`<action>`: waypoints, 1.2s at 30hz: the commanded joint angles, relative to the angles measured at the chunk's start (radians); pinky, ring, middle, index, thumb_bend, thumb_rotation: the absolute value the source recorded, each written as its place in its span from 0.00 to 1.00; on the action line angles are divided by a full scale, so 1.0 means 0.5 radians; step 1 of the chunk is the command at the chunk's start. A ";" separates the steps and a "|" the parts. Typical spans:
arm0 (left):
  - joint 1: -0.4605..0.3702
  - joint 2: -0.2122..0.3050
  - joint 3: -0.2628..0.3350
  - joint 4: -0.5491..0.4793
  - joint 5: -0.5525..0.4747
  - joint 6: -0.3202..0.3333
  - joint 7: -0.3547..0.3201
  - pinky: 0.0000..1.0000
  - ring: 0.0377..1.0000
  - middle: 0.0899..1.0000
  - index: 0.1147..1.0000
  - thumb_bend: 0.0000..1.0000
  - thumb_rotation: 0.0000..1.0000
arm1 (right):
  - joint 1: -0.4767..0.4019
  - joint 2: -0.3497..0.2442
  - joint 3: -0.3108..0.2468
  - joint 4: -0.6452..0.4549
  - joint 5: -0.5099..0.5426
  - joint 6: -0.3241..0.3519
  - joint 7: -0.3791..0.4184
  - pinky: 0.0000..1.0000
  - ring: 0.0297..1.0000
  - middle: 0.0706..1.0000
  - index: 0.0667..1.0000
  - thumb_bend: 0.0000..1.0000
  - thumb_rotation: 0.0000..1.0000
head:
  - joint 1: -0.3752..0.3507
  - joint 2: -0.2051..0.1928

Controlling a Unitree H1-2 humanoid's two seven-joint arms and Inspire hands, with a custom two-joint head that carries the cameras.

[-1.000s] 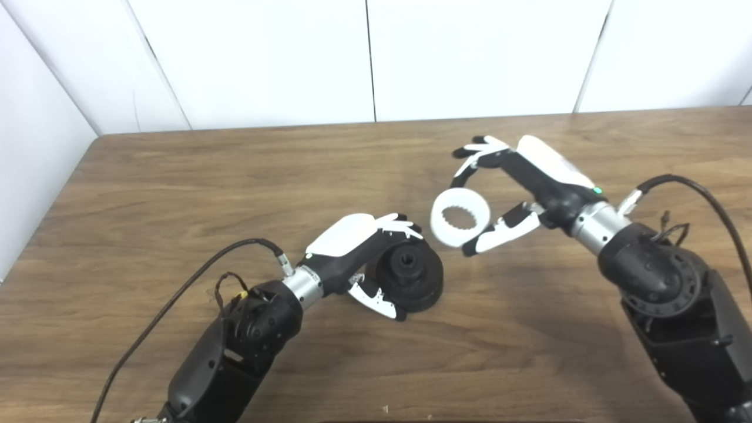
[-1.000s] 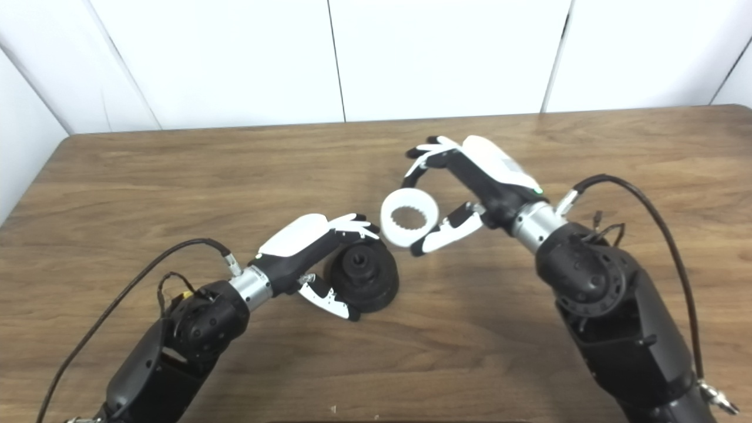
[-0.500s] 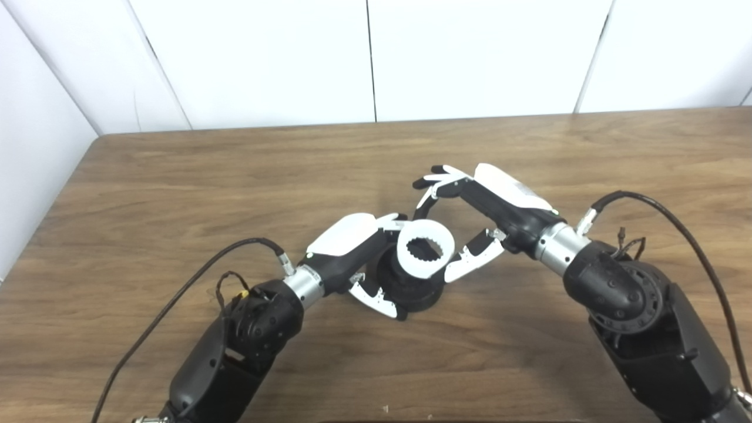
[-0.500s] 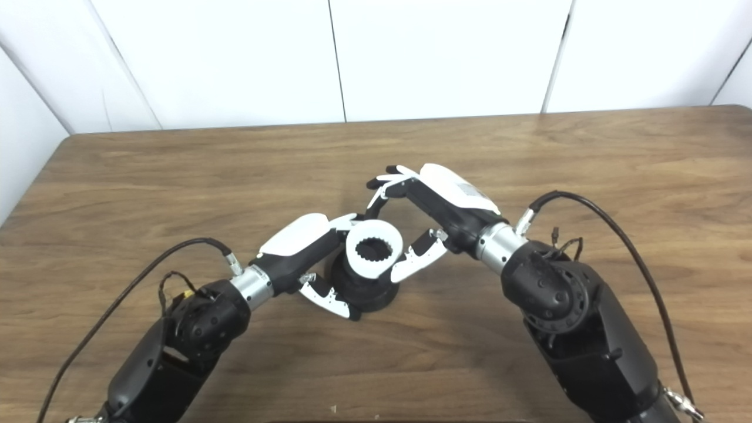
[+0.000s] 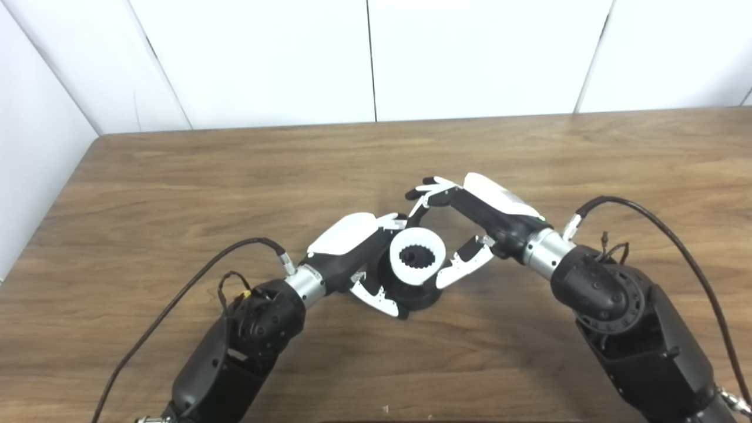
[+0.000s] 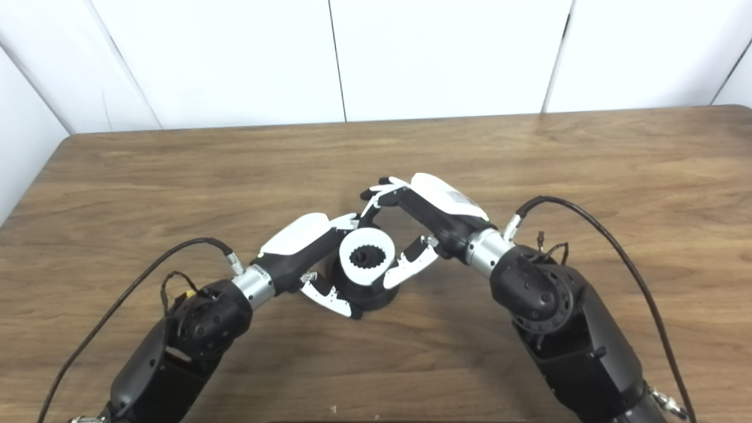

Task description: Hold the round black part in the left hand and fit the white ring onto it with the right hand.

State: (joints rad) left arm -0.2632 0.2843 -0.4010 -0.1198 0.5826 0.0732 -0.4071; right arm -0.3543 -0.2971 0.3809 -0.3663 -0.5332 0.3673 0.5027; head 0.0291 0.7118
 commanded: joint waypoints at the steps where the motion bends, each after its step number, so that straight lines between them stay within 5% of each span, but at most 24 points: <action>1: -0.036 0.014 -0.015 -0.012 0.062 0.035 -0.013 0.88 0.97 0.89 0.43 0.52 0.08 | -0.053 0.016 -0.013 -0.008 -0.004 -0.085 -0.055 0.90 0.97 0.86 0.45 0.53 0.15 | 0.005 0.005; 36: -0.028 -0.008 -0.028 -0.055 0.053 0.070 -0.004 0.89 0.97 0.89 0.43 0.52 0.08 | -0.066 0.020 0.014 0.067 -0.037 -0.134 -0.081 0.90 0.97 0.86 0.45 0.53 0.15 | 0.035 0.027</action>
State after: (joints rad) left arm -0.2630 0.2764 -0.4096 -0.1380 0.5887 0.1046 -0.4087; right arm -0.3545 -0.2949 0.3868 -0.3219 -0.5418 0.3297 0.4729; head 0.0460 0.7240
